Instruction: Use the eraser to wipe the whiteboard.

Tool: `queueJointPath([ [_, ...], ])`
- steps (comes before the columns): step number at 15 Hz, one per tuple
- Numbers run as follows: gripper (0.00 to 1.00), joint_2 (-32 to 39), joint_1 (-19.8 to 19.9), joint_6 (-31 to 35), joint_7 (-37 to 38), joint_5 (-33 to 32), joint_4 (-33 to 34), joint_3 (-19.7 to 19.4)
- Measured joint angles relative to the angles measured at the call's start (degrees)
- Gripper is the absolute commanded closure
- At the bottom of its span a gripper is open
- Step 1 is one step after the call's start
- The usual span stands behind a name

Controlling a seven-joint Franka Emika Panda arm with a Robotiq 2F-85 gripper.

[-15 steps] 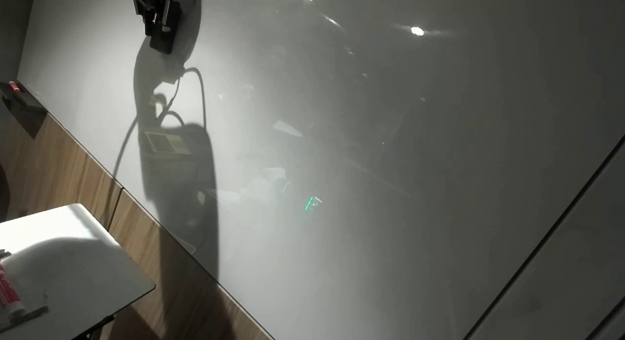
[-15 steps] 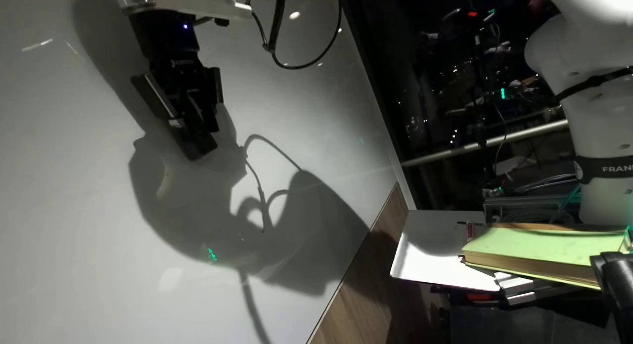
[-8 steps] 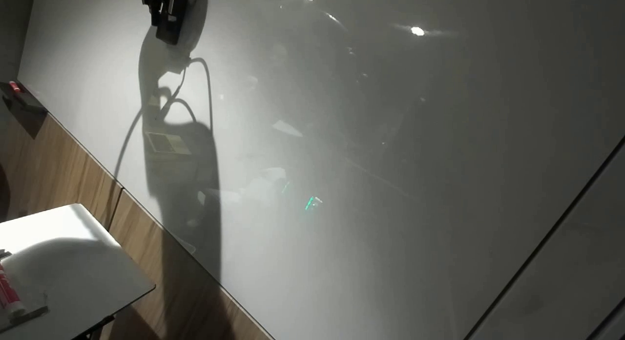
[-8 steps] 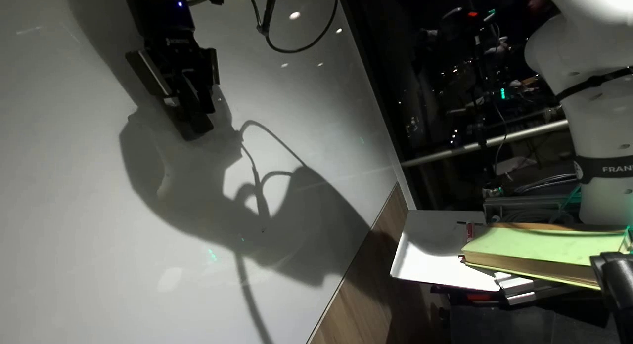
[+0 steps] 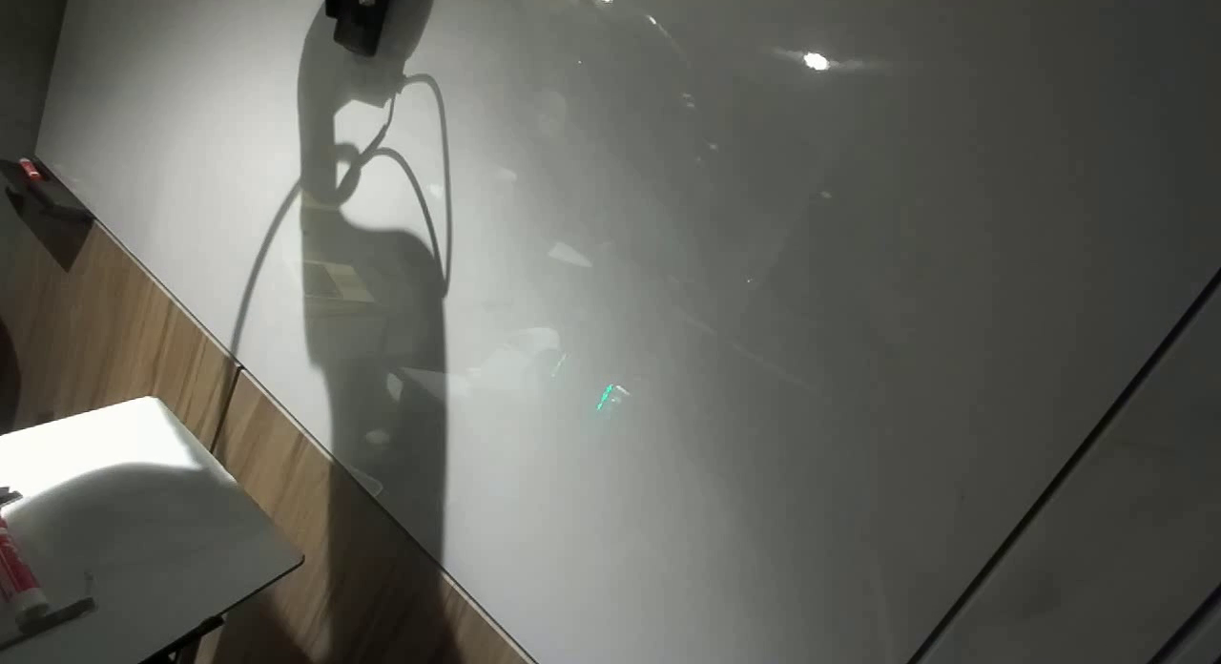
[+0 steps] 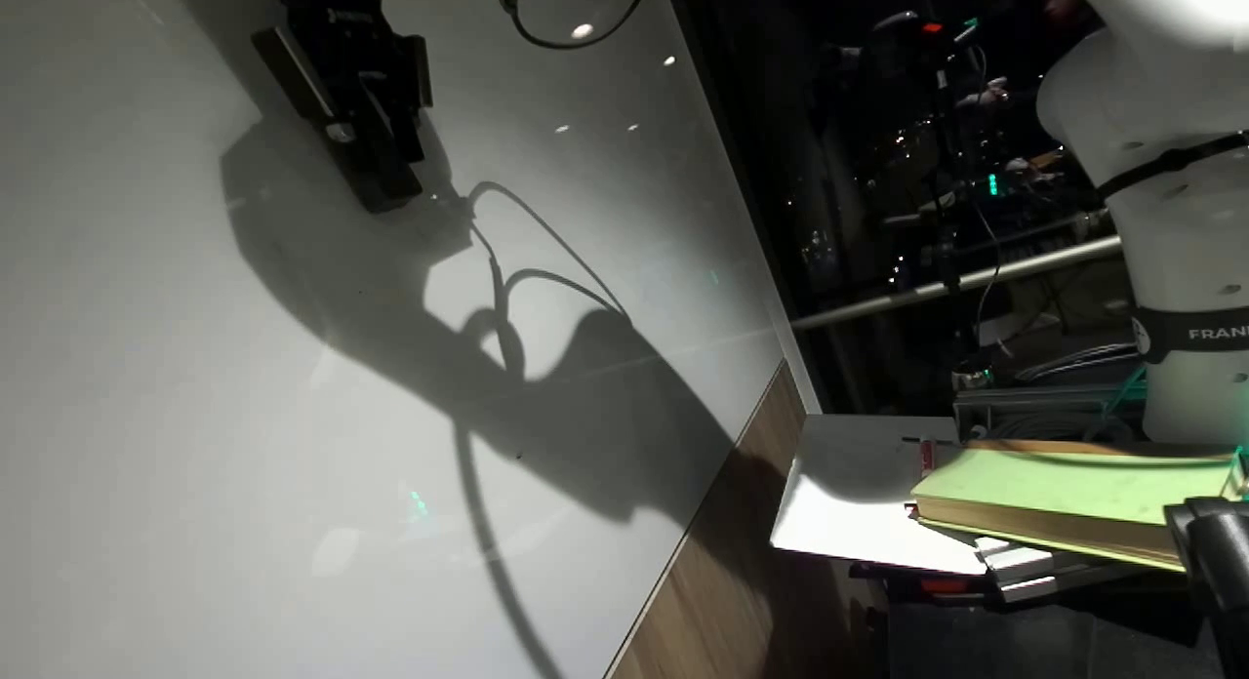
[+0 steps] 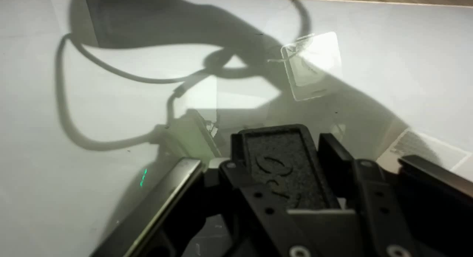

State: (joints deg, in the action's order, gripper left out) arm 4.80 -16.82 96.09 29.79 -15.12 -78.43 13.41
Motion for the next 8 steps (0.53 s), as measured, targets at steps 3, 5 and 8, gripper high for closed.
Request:
queueJointPath([
  [3,0.72,-0.3,1.3,-1.7,-1.4,1.1,-0.3,-1.0],
  [5,0.72,-1.5,2.4,-2.2,-1.7,1.3,-1.6,-1.9],
  [8,0.72,-4.2,4.4,-2.0,-2.2,1.2,-5.0,-3.9],
])
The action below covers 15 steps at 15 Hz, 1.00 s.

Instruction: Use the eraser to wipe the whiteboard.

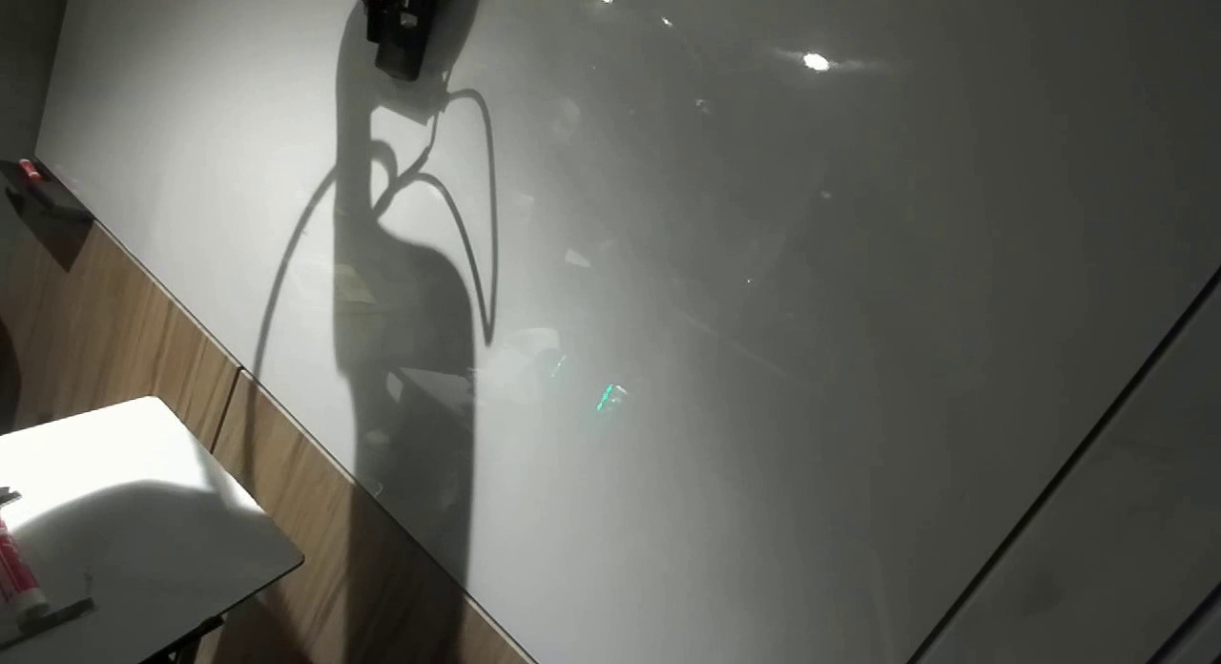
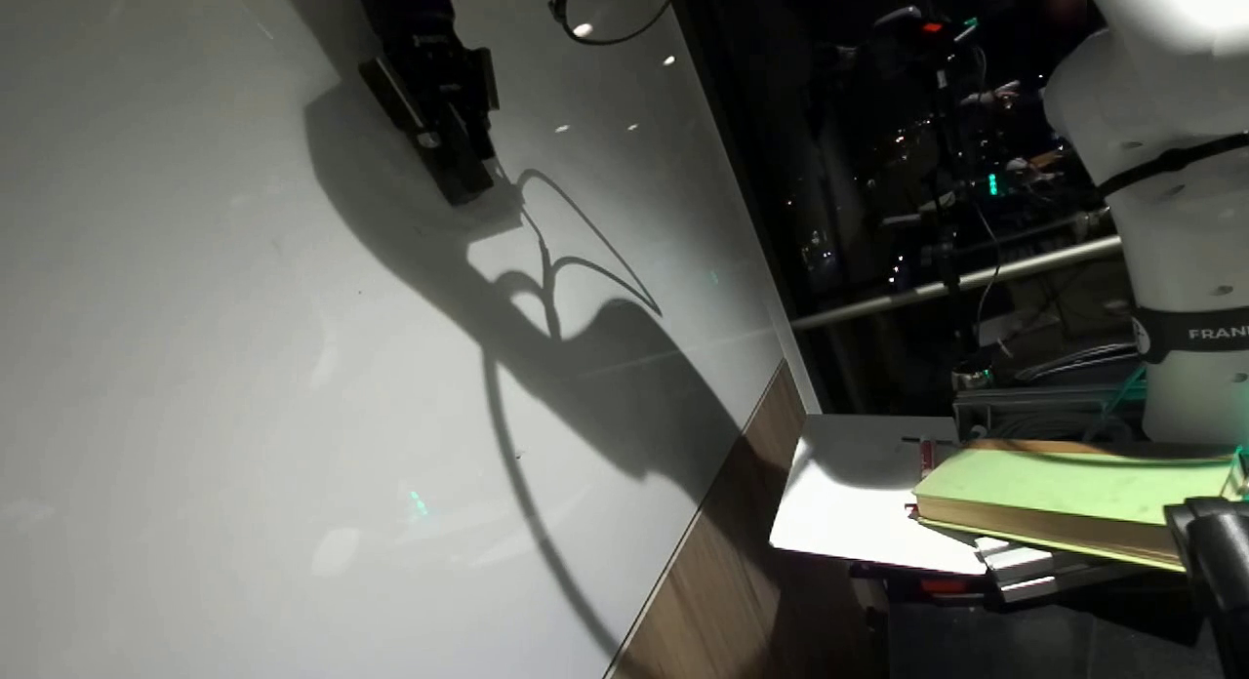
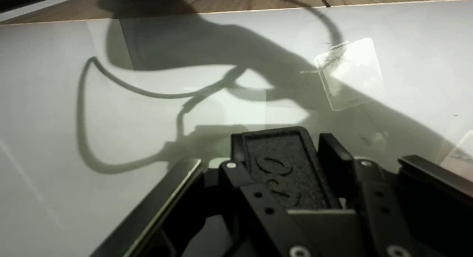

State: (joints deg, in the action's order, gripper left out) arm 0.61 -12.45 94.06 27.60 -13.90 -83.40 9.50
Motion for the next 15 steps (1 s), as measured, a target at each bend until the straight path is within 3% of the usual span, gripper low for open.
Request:
queueJointPath([
  [6,0.72,-5.7,4.3,4.4,-3.7,2.5,-9.3,-3.0],
  [10,0.72,-12.1,2.9,7.2,-4.0,7.4,-21.1,0.0],
  [15,0.72,-21.7,2.3,7.2,-4.5,8.0,-39.3,2.3],
])
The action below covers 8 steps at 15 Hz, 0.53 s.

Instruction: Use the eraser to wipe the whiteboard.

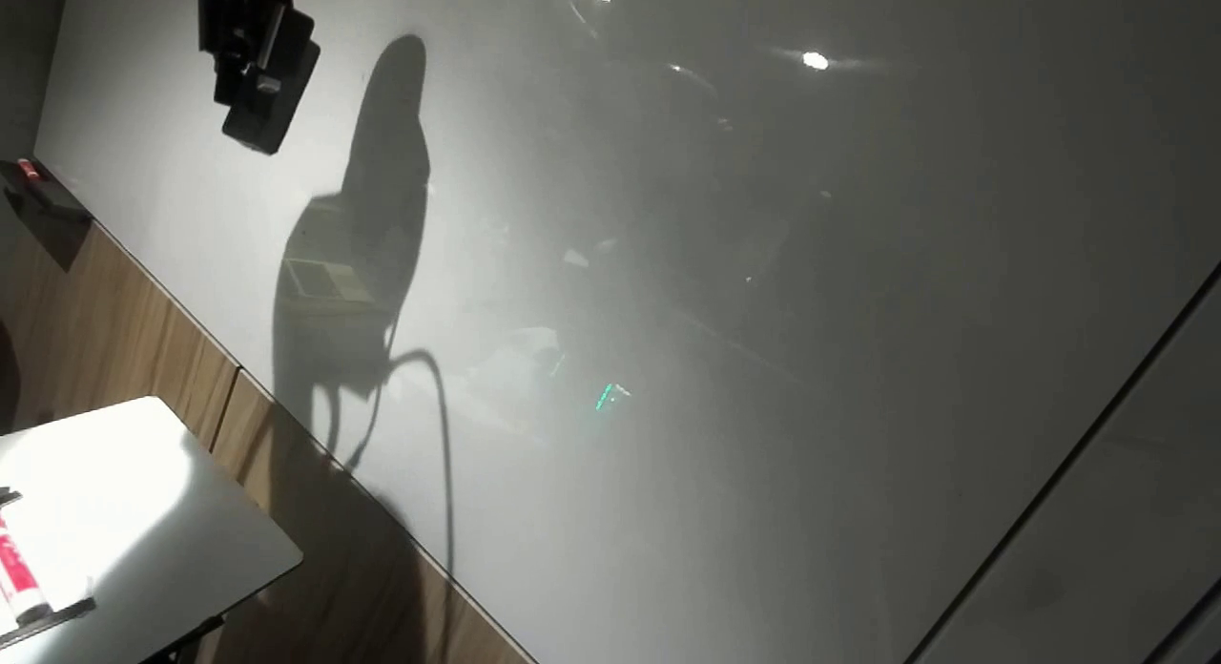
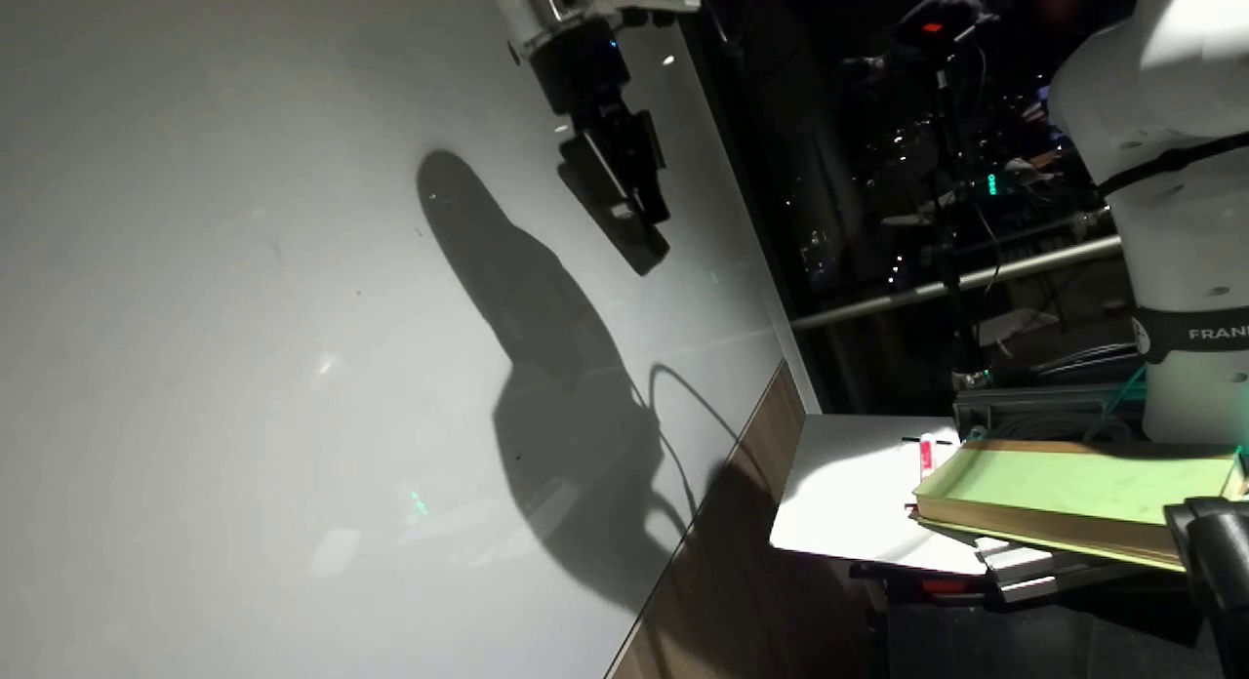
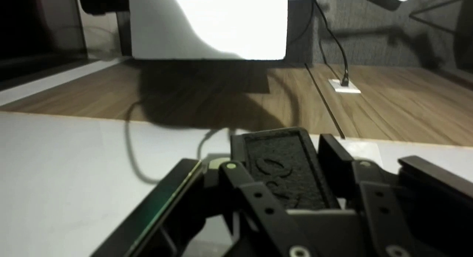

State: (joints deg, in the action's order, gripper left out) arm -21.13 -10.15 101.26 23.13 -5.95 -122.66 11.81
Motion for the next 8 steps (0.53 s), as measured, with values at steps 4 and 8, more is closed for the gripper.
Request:
queueJointPath([
  [4,0.72,-3.3,2.2,2.6,-1.4,-0.2,-15.2,-0.8],
  [8,0.72,-2.7,4.5,10.6,-1.9,-0.8,-29.6,-1.8],
])
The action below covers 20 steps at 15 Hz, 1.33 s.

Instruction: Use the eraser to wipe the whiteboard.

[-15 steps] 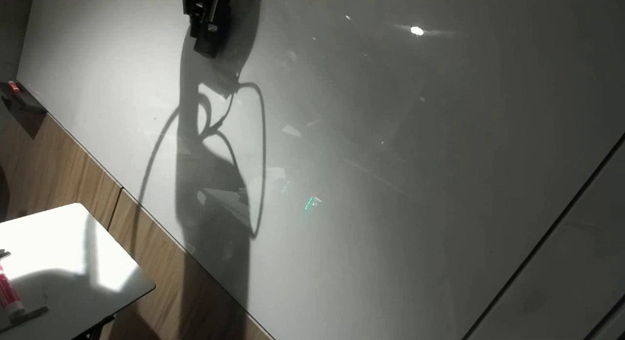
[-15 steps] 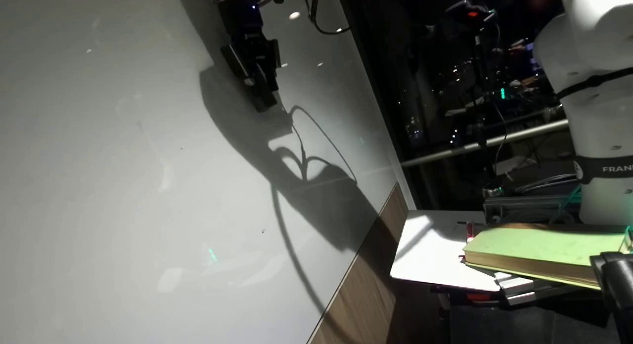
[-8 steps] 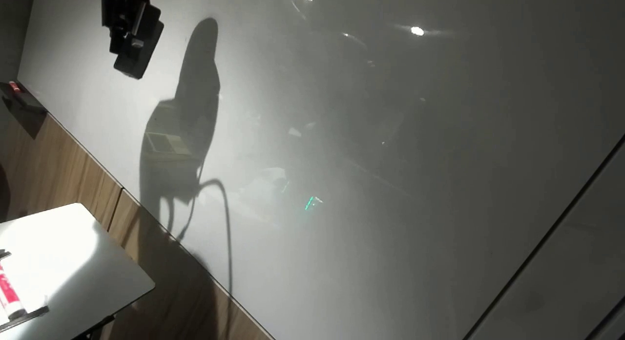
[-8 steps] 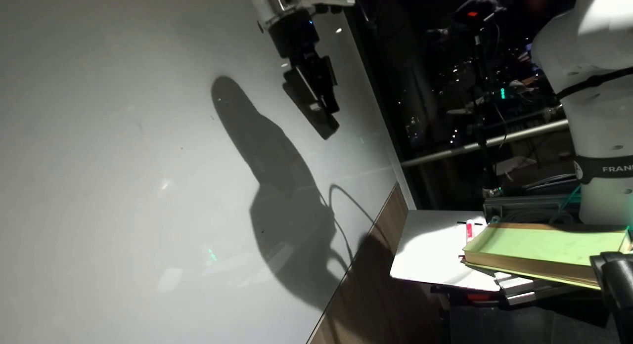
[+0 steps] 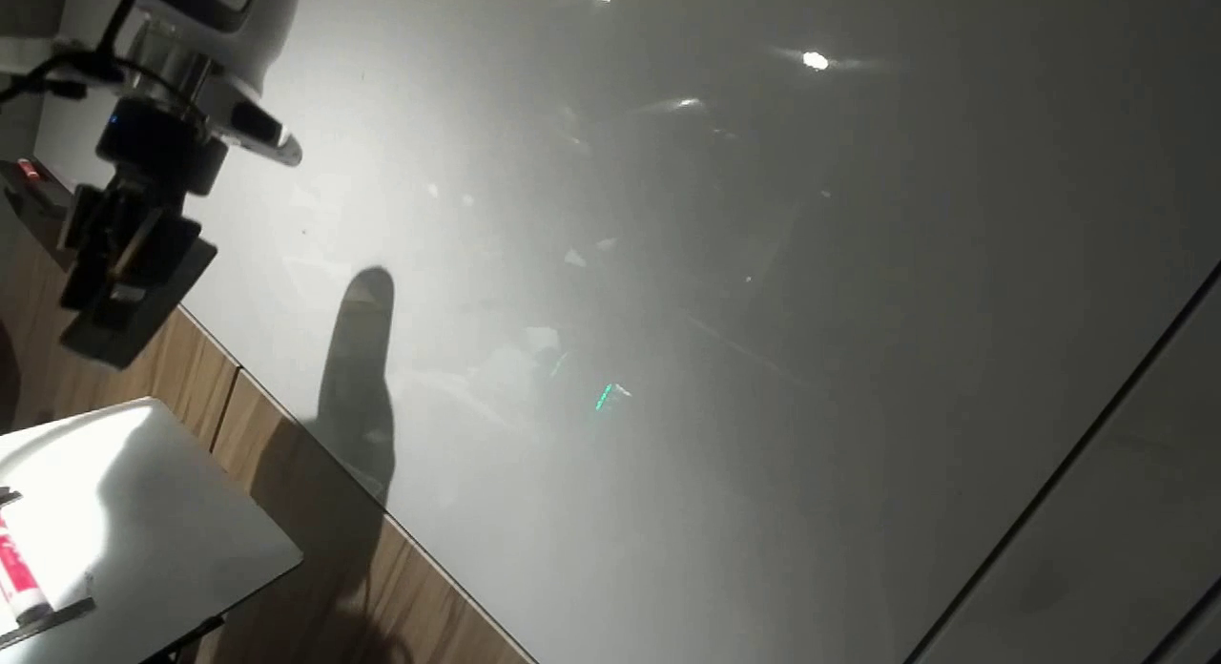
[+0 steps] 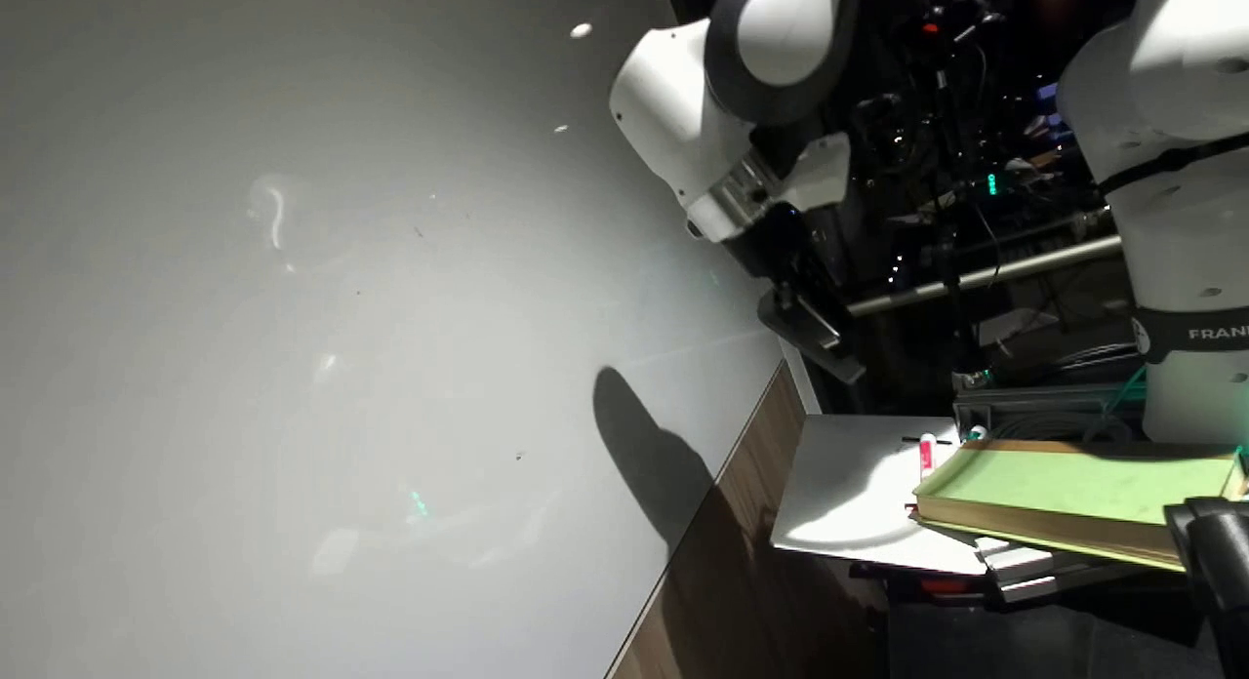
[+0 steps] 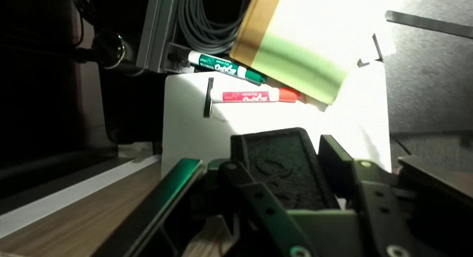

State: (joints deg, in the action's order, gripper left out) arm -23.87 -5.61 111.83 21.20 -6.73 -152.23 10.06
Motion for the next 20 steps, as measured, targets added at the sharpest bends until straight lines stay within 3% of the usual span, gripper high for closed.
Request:
queueJointPath([
  [3,0.72,3.1,2.9,9.3,-0.1,-3.0,-7.3,-1.1],
  [6,0.72,8.2,5.7,14.4,-1.3,-4.1,-7.2,-3.2],
  [13,0.72,15.4,6.4,16.5,-4.1,-2.1,-5.5,-5.0],
  [19,0.72,16.0,6.3,19.2,-5.0,-2.0,-3.6,-5.0],
  [20,0.65,15.9,6.2,20.2,-5.4,-1.9,-3.2,-5.0],
])
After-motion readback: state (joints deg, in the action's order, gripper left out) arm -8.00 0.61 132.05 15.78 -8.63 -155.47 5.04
